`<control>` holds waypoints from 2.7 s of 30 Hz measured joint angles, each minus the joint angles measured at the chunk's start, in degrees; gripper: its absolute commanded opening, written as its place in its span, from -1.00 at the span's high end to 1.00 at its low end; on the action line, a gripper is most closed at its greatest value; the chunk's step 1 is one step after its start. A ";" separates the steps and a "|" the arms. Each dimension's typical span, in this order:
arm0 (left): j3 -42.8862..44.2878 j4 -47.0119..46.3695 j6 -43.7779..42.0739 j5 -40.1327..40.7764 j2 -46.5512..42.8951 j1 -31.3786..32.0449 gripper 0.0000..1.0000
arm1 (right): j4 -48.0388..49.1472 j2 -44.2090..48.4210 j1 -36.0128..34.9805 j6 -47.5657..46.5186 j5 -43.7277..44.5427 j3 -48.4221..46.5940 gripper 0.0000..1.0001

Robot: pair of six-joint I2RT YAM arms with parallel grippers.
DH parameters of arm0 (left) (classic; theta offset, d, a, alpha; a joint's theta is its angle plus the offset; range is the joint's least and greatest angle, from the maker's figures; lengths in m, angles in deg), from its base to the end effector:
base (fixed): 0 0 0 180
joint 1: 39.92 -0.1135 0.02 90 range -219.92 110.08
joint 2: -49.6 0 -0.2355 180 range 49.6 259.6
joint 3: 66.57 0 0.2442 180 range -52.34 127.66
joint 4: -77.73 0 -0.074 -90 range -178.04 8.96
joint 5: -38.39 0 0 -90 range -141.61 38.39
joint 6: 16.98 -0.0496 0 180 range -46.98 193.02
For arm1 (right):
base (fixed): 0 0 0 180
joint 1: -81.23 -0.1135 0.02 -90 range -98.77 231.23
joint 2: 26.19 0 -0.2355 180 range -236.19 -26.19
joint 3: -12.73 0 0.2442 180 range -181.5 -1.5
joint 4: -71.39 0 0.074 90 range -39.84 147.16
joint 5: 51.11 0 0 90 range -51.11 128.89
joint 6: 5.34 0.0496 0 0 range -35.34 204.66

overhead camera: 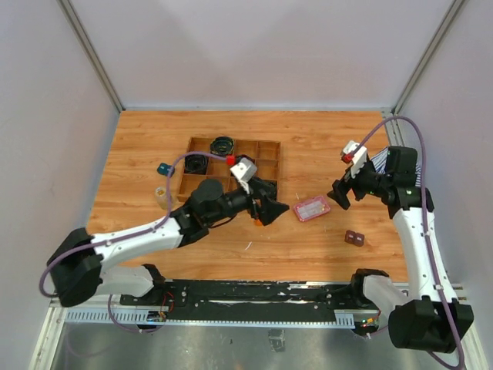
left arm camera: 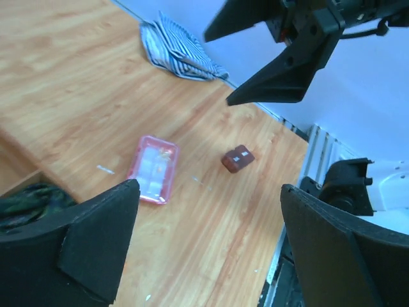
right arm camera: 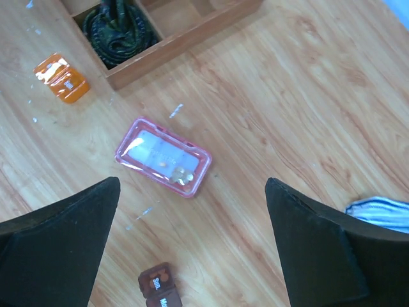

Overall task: Sort the pills into containers
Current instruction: Reset both arms

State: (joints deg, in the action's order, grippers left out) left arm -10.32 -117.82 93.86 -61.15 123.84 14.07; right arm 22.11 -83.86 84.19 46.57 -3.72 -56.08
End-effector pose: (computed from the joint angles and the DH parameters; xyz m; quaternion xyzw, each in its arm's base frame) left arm 0.1763 -0.2565 0.2595 0.2604 0.6732 -0.4666 0.5112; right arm 0.2220 0.0221 0.2914 -0.4043 0.7509 0.1632 0.4961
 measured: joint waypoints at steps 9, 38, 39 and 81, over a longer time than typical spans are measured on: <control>-3.39 10.34 -1.57 7.98 -19.76 -6.54 -0.98 | -0.42 3.89 5.07 11.91 3.63 -11.21 -0.96; 19.74 33.46 -4.92 9.97 -34.05 -6.58 -0.99 | -10.67 6.05 5.07 29.81 1.92 -40.28 -0.97; 20.31 33.68 -4.92 9.77 -34.05 -6.58 -0.99 | -10.84 5.97 5.07 30.47 2.05 -40.85 -0.97; 22.56 37.24 -5.73 9.70 -33.79 -6.58 -0.99 | -14.36 6.14 5.07 34.99 6.67 -44.87 -0.97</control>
State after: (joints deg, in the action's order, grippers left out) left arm 12.24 -80.58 88.14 -51.45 90.05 7.49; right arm 7.75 -77.71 89.26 81.57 2.95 -100.96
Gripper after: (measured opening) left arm 0.993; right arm 0.984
